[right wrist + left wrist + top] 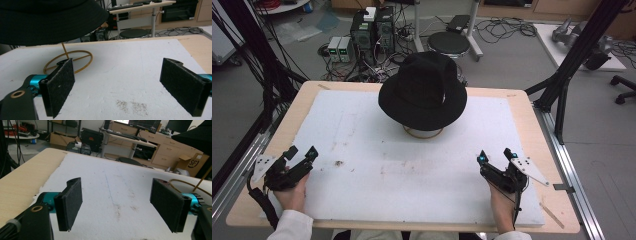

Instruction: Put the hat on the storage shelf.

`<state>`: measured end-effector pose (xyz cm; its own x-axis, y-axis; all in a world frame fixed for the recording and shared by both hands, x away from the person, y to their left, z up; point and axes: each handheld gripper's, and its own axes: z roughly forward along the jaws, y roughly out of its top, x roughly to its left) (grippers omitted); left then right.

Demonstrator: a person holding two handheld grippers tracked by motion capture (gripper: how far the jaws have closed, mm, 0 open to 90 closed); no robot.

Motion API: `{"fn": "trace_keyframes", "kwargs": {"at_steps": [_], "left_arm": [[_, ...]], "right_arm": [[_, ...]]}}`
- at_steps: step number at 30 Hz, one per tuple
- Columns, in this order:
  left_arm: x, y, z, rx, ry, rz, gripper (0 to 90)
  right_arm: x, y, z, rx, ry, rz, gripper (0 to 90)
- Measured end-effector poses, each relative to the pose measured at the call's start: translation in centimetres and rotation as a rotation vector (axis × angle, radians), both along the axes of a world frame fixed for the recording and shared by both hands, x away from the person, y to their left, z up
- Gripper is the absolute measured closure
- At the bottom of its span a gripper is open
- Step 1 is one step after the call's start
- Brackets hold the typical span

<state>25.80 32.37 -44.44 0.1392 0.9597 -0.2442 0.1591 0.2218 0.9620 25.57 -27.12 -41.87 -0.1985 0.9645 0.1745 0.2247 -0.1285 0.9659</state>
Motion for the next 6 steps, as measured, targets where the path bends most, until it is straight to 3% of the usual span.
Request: {"fn": "trace_keyframes", "kwargs": {"at_steps": [6], "left_arm": [[0.01,0.01,0.02,0.003,-0.001,0.001,26.2]], "right_arm": [[0.03,-0.05,0.01,0.003,0.000,0.002,11.8]]}}
